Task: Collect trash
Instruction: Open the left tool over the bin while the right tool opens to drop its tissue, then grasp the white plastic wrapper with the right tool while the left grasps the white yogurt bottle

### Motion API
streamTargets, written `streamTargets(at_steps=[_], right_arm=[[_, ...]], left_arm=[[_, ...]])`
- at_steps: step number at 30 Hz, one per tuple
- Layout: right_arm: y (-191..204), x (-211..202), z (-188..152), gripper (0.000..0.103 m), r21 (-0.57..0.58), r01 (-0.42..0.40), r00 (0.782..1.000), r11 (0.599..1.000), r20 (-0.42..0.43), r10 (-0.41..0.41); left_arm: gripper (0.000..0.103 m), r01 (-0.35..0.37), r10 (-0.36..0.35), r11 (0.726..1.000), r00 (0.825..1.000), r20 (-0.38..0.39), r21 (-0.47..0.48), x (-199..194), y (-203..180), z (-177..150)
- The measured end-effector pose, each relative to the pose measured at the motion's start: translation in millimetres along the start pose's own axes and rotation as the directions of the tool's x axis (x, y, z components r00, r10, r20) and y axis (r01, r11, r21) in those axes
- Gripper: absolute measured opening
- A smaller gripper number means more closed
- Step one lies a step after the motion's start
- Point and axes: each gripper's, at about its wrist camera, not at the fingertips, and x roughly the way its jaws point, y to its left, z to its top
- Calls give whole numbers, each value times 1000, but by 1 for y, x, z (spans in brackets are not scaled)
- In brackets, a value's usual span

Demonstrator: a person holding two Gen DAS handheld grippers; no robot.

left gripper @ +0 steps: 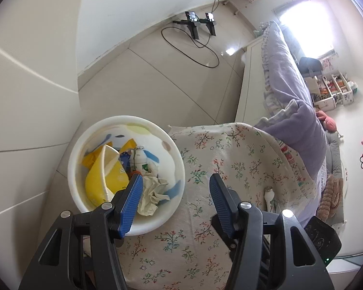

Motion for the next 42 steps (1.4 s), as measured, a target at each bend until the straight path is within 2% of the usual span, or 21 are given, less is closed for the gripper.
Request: streamTargets(at_steps=[4, 7, 12, 14, 17, 19, 21, 22, 23, 25, 26, 29, 32, 33, 34, 38, 39, 40, 42], right_arm=[[-21, -29, 2, 55, -27, 62, 998, 998, 12, -62], [-42, -57, 6, 55, -53, 124, 992, 991, 30, -123], [-95, -104, 12, 55, -36, 202, 979, 979, 16, -202], [-120, -124, 16, 55, -28, 268, 963, 963, 21, -268], [-162, -151, 20, 57, -27, 377, 926, 926, 29, -376], [-193, -162, 17, 64, -42, 459, 889, 888, 36, -457], [-225, -160, 6, 65, -56, 544, 839, 837, 23, -544], [-239, -158, 1, 65, -45, 562, 826, 826, -3, -563], [-250, -157, -3, 65, -24, 563, 826, 826, -29, -563], [-265, -155, -7, 65, -4, 529, 848, 849, -44, -529], [-268, -155, -7, 65, -10, 525, 850, 851, -38, -525], [-278, -153, -6, 65, -33, 547, 836, 836, -25, -548], [-292, -146, -7, 63, -5, 524, 851, 852, -55, -523], [-294, -143, -6, 56, -3, 512, 857, 859, -64, -511], [-295, -142, -6, 44, -4, 504, 862, 864, -69, -503], [-291, -151, -4, 29, -3, 497, 866, 868, -53, -497], [-291, -155, -4, 15, 4, 497, 867, 868, -51, -496], [-290, -162, -3, 10, 24, 484, 875, 875, -50, -482], [-289, -171, -1, 7, 42, 472, 881, 881, -45, -470]], left_arm=[[60, 1, 0, 999, 1000, -21, 55, 12, -28, -9], [60, -10, 16, 991, 999, -45, 130, 24, -57, -21], [60, -28, 59, 954, 994, -94, 298, 52, -115, -56], [60, -24, 67, 941, 991, -114, 339, 64, -135, -70], [60, -30, 86, 928, 987, -135, 371, 83, -158, -79], [60, -43, 103, 922, 985, -136, 385, 94, -169, -83], [60, -59, 123, 915, 983, -138, 398, 107, -181, -88], [60, -60, 126, 914, 982, -142, 400, 111, -186, -88], [60, -60, 129, 914, 981, -145, 402, 117, -191, -90], [60, -63, 132, 913, 980, -146, 404, 125, -202, -92], [60, -61, 130, 913, 981, -147, 404, 129, -208, -94], [60, -43, 114, 913, 982, -153, 405, 144, -228, -101], [60, -20, 99, 912, 980, -172, 411, 159, -245, -108], [60, -13, 94, 911, 979, -179, 412, 164, -250, -110], [60, -4, 88, 912, 978, -188, 411, 171, -255, -113], [60, 29, 58, 926, 974, -218, 376, 192, -271, -119], [60, 41, 45, 931, 973, -224, 363, 197, -274, -121], [60, 51, 34, 934, 973, -230, 352, 200, -277, -122], [60, 84, -3, 944, 969, -246, 318, 208, -282, -125]])
